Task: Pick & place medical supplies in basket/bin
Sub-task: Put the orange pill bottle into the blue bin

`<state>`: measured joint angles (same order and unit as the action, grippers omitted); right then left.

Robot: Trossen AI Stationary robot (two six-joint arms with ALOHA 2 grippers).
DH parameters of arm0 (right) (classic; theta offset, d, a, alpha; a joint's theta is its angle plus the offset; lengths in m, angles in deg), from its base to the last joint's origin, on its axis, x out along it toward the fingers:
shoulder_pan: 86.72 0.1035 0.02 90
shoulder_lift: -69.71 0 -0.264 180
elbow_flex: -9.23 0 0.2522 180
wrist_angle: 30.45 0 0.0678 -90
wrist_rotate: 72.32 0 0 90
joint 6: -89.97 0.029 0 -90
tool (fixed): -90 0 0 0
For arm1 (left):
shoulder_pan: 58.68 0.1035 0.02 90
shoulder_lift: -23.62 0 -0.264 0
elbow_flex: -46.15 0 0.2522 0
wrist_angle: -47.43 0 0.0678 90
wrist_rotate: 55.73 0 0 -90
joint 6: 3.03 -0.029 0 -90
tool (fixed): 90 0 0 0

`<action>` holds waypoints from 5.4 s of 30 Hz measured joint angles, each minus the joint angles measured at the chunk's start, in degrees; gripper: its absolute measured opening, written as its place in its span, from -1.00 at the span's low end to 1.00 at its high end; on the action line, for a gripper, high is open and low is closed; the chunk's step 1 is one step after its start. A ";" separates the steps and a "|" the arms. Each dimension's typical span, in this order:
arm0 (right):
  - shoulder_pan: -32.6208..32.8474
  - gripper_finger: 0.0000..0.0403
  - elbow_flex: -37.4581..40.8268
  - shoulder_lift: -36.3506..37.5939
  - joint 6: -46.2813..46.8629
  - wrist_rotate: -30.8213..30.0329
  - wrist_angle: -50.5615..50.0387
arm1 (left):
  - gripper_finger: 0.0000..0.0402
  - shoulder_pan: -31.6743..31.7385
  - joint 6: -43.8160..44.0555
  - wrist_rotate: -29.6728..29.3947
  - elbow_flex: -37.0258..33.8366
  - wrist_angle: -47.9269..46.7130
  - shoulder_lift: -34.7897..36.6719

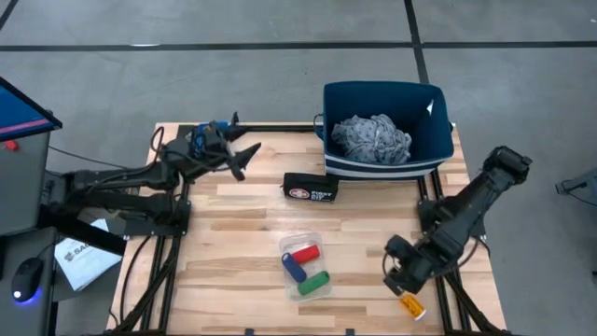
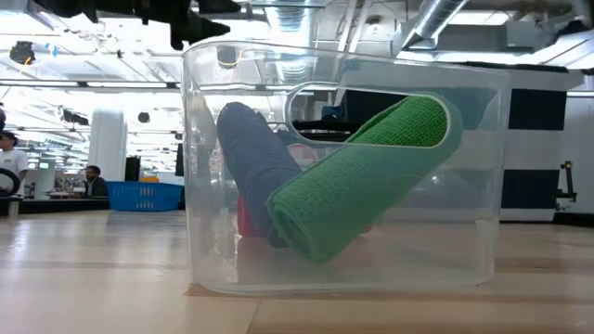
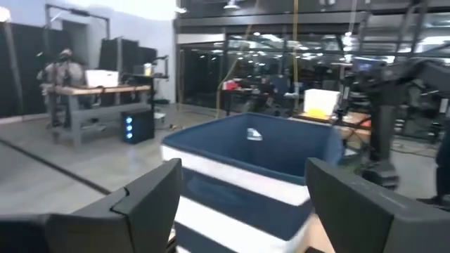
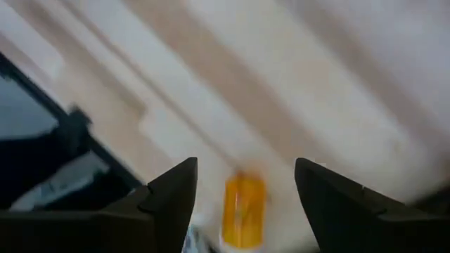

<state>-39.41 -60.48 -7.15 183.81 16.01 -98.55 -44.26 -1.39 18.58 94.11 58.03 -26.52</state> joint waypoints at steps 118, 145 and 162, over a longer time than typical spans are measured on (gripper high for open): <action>-30.47 -0.06 0.00 3.85 -55.31 -7.54 21.86 | 0.56 -19.35 -3.15 7.59 18.74 -3.00 -33.02; -33.55 -0.06 -6.69 3.41 -70.48 -7.44 26.93 | 0.75 -15.40 14.09 26.31 26.97 -2.89 -41.34; -35.88 -0.06 -6.69 3.41 -73.47 -7.37 29.54 | 0.67 -14.88 16.88 25.02 26.93 -2.40 -41.34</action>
<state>-75.28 -67.16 -3.74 110.33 8.64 -69.00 -59.14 15.48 43.60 121.04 55.63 -67.86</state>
